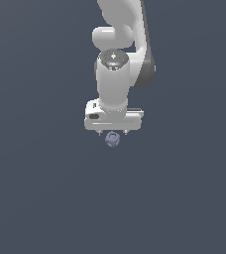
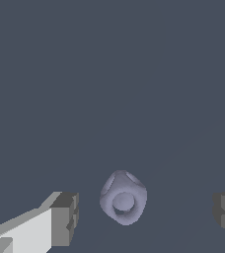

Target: Pick up the object and move it to a goal position.

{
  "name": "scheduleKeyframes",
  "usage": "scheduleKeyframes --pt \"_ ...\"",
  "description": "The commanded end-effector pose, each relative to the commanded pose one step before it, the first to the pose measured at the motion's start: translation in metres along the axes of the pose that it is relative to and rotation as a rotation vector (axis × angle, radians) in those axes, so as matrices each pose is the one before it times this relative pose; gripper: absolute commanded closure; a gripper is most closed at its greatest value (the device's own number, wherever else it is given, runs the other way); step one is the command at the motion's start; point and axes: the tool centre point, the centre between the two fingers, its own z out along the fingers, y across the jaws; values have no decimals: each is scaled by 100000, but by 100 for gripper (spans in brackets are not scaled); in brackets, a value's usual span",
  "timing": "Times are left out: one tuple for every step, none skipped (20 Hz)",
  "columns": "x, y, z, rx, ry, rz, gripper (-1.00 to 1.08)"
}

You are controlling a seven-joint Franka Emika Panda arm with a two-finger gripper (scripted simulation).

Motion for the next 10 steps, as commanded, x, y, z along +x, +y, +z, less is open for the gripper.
scheduleKeyframes --pt "0 1 0 0 0 0 -92" --pt "-8 37 -5 0 0 0 -92" --pt "-16 12 0 34 -23 -164 -92" --pt "-28 43 -3 49 -34 -232 -92" --pt "-39 78 -7 61 -41 -292 -92" --pt "-48 92 -10 78 -52 -385 -92" --pt "-56 107 -15 92 -61 -476 -92" --pt "-50 101 -19 84 -55 -468 -92" --pt "-36 77 -20 63 -40 -383 -92" --pt "-23 55 -19 43 -27 -297 -92"
